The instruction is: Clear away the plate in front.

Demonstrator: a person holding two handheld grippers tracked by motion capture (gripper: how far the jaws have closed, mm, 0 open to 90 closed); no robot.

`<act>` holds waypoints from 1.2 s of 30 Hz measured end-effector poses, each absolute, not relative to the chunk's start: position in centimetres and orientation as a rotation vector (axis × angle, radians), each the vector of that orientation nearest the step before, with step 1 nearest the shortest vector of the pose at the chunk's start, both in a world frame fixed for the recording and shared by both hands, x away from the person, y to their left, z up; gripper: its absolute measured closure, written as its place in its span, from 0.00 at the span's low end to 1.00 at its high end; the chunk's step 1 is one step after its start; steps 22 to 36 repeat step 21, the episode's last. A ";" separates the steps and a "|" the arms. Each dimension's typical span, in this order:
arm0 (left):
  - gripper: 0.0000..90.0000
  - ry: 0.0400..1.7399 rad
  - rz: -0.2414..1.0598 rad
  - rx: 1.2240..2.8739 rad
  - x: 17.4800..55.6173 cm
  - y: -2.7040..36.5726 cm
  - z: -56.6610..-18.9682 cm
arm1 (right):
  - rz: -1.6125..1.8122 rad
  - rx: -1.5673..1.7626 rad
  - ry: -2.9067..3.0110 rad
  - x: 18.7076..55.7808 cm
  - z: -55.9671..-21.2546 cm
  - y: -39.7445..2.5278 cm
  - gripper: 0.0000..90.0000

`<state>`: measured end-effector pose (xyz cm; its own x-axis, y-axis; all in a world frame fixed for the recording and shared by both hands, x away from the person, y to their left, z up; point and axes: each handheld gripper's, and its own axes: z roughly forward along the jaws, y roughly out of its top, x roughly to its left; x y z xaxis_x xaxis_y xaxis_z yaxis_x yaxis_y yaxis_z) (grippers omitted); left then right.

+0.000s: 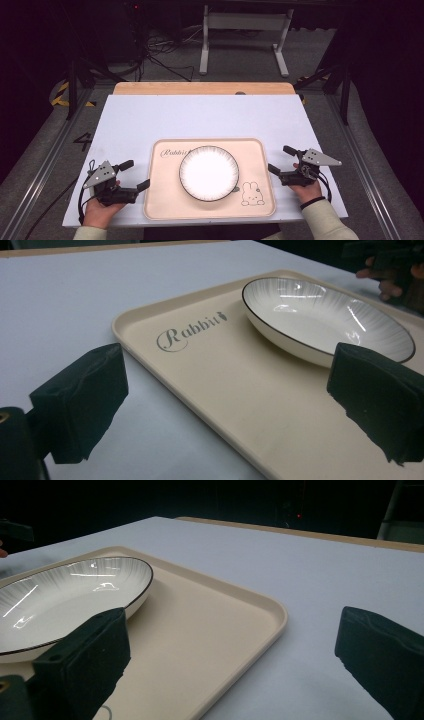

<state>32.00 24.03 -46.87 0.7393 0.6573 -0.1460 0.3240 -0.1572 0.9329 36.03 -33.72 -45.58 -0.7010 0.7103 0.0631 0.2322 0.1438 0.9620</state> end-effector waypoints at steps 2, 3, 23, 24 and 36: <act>0.03 0.776 0.359 1.748 31.9 24.1 -46.9 | 1.576 0.896 2.022 36.0 -45.6 -33.7 0.02; 0.03 0.776 0.359 1.742 31.9 24.2 -46.9 | 1.576 0.896 2.022 36.0 -45.6 -33.7 0.02; 0.02 0.902 0.292 1.627 32.5 25.3 -47.2 | 1.560 0.879 2.039 36.0 -45.6 -33.5 0.02; 0.02 0.902 0.292 1.627 32.5 25.3 -47.2 | 1.560 0.879 2.039 36.0 -45.6 -33.5 0.02; 0.02 0.902 0.292 1.627 32.5 25.3 -47.2 | 1.560 0.879 2.039 36.0 -45.6 -33.5 0.02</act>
